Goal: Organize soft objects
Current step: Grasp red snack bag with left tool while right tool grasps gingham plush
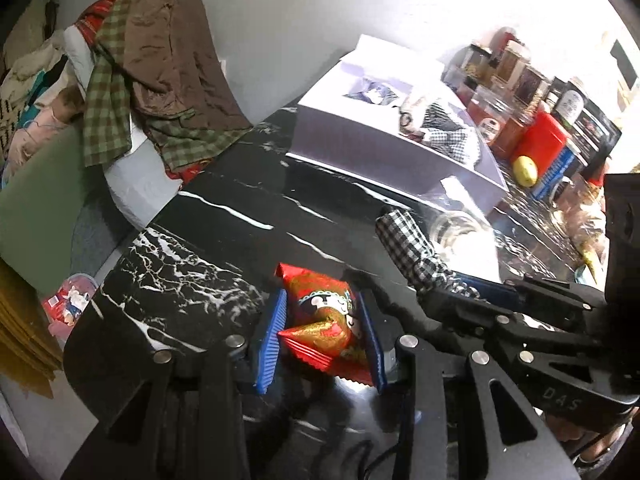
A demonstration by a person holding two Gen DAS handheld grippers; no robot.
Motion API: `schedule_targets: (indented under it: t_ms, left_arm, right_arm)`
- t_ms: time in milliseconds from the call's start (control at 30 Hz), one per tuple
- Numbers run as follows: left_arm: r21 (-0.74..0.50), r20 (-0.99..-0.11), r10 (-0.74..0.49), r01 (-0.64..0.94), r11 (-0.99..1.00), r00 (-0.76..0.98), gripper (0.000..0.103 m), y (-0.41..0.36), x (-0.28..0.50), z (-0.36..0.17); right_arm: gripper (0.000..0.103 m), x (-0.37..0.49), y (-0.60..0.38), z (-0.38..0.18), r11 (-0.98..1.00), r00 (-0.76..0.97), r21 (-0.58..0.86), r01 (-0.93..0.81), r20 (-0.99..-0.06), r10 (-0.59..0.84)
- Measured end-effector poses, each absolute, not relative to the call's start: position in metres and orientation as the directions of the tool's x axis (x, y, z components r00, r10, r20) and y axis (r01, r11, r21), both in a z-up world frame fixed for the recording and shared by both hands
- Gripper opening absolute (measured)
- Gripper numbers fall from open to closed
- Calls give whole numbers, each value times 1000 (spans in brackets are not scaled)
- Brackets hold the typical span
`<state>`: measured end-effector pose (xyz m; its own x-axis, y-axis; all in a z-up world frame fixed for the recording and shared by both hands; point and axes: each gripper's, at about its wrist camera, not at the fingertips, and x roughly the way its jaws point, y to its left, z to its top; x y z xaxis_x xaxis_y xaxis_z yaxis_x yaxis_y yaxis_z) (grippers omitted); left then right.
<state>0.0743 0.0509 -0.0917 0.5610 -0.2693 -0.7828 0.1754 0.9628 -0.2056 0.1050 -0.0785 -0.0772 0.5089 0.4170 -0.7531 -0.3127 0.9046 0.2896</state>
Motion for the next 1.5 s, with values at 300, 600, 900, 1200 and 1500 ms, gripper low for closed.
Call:
schedule_targets:
  t_ms: [300,600,900,1200,1500]
  left_arm:
    - [-231,-777,-306,203,952,550,34,38,51,-90]
    - [-205,-825,-300,242,948,479,34,20,33,-112]
    - [-86,-831,-224,280,956,509,34,6,28,-111]
    - [-120,-794,-303,353,928,527,33,-11,19,-93]
    - [-228,-744,-425,401,887,516,33,-24,26,-68]
  right_arm:
    - [22,74,-92,-67,916,539,282,-285,-743,396]
    - [22,37,-106,-75,934,515,240,-266,-783,348]
    - [23,18,-120,-86,936,495,270,-225,-796,348]
    - [23,9,-133,-74,950,537,248,-189,-784,311]
    - [23,9,-148,-56,955,577,247,-163,-762,296]
